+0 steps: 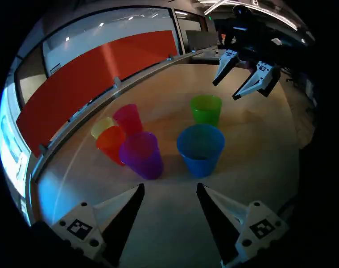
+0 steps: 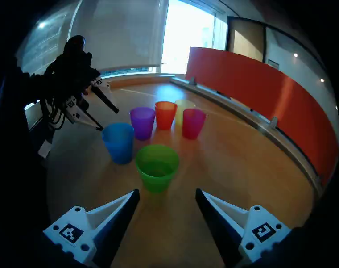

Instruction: Pour water

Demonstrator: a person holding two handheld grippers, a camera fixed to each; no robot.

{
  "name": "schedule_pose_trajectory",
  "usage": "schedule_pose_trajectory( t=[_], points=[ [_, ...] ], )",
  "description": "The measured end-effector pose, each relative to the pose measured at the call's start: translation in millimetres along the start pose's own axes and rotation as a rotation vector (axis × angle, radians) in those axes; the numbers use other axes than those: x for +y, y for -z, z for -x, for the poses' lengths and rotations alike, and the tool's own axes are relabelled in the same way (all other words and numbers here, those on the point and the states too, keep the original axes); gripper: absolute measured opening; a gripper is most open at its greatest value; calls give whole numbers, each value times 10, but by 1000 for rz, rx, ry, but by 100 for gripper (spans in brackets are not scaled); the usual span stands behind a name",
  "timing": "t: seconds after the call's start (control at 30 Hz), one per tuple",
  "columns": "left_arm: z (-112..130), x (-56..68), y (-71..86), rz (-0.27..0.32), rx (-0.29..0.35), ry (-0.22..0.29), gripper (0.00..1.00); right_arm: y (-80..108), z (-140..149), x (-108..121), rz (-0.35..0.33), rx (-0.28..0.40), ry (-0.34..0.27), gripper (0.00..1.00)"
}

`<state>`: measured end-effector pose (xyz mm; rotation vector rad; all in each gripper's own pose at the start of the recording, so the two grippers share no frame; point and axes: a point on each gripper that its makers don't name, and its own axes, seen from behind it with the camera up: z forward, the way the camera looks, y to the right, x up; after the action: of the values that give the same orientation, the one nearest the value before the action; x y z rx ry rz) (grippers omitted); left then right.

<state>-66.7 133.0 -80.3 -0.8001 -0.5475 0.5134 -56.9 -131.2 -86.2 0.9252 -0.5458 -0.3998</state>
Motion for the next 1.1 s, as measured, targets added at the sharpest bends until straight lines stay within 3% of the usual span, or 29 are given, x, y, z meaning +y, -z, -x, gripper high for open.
schedule_pose_trajectory(
  t=[0.2,0.6,0.9,1.1],
  points=[
    [44,-164,106,-55,17,55,86,54,-33,121,49,9,-48,98],
    [-24,-692,411,-235,119,196,86,269,-186,503,205,58,-179,98],
    [-132,-1033,680,-364,203,268,86,418,-360,676,307,95,-183,98],
    [-166,-1260,859,-445,269,342,86,475,-467,775,364,136,-200,98]
  ],
)
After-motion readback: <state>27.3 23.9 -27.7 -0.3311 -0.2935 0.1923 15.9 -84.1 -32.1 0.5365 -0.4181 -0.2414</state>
